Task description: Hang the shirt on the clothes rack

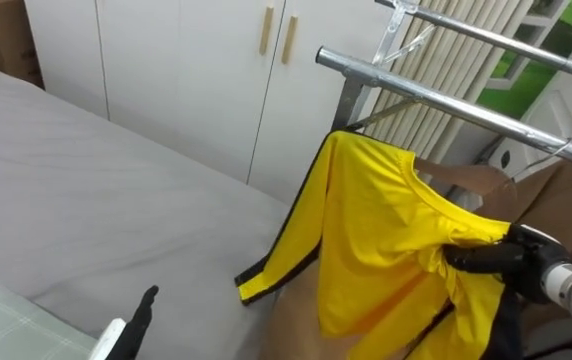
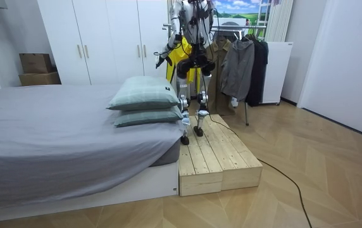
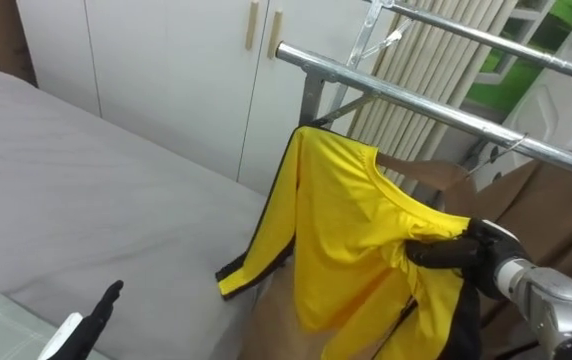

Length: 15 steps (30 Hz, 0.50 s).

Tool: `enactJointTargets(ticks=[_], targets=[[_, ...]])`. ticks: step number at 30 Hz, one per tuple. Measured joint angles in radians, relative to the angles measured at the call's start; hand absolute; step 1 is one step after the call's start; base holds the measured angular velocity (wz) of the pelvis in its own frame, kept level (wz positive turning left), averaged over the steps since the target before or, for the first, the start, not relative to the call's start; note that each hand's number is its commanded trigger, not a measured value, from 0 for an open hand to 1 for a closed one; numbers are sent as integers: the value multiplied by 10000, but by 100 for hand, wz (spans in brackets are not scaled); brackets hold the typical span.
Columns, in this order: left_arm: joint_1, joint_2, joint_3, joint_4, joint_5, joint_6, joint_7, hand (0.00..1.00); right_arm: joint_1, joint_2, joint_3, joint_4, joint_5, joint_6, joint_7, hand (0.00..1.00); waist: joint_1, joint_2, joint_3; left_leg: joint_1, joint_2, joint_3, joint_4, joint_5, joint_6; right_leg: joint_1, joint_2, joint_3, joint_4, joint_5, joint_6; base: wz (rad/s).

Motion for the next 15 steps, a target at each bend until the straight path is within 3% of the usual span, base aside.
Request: enactJointTargets(ticks=[14, 15], targets=[[0, 14, -36, -107, -2, -278, 0, 0, 104, 1, 207, 60, -4, -277, -412, 100, 22, -150, 94, -24, -3, -3, 2, 0, 1, -27, 9, 26, -6, -4, 5, 0], [0, 15, -34, -108, -2, -279, 0, 0, 130, 1, 208, 60, -4, -292, -446, 86, 22, -149, 94, -23, -4, -2, 2, 0, 1, -27, 8, 27, -6, -4, 5, 0]])
